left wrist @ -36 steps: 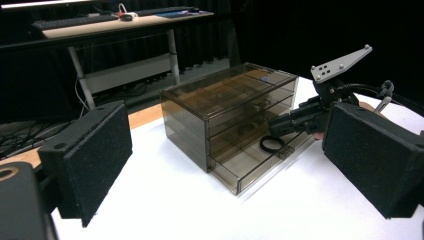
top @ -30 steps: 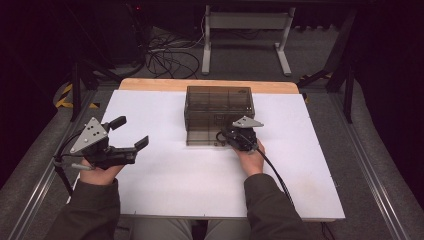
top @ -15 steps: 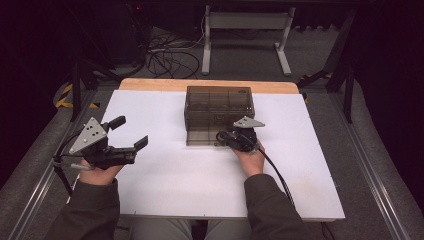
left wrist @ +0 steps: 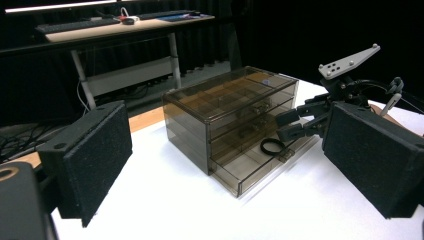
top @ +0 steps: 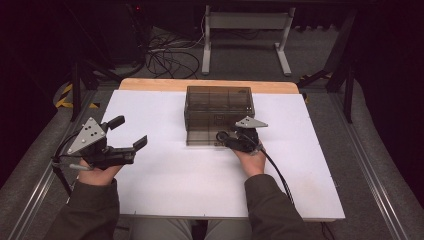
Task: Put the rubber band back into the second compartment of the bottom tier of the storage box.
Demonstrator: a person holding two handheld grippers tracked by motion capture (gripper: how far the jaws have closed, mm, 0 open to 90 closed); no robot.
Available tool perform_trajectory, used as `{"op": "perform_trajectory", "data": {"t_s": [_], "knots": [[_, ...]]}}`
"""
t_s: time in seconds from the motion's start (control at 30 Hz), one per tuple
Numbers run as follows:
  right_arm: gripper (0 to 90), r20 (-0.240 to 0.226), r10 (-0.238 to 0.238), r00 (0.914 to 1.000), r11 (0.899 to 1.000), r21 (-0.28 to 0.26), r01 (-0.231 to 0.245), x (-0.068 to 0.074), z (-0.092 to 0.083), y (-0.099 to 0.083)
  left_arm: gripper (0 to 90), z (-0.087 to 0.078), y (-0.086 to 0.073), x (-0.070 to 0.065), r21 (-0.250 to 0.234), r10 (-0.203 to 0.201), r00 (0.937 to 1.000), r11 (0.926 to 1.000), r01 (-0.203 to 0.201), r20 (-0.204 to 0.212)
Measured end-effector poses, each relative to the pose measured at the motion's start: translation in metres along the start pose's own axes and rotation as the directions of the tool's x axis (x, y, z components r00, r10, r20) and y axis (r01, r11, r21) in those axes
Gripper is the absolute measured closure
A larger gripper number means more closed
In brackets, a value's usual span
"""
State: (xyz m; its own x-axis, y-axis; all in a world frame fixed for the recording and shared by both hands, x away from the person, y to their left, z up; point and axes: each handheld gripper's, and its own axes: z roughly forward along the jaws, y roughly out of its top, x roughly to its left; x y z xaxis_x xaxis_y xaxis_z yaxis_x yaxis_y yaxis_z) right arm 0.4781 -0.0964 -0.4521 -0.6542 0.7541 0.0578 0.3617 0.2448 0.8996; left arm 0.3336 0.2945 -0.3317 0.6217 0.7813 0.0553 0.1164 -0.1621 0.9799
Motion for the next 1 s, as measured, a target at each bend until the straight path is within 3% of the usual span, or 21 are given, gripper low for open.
{"op": "perform_trajectory", "data": {"t_s": [0.6, 1.0], "knots": [[25.7, -0.034, 0.021, 0.9992, 1.0, -0.021, -0.022, 0.002, -0.009, 0.004, 6.6, -0.001, 0.0, -0.001, 0.0, 0.001, 1.0, 1.0, -0.001, 0.0], [19.3, -0.052, 0.027, 0.9983, 0.999, -0.038, -0.029, 0.004, -0.019, 0.006, 6.6, 0.0, 0.0, -0.001, 0.008, 0.005, 1.0, 1.0, -0.005, 0.0]]}}
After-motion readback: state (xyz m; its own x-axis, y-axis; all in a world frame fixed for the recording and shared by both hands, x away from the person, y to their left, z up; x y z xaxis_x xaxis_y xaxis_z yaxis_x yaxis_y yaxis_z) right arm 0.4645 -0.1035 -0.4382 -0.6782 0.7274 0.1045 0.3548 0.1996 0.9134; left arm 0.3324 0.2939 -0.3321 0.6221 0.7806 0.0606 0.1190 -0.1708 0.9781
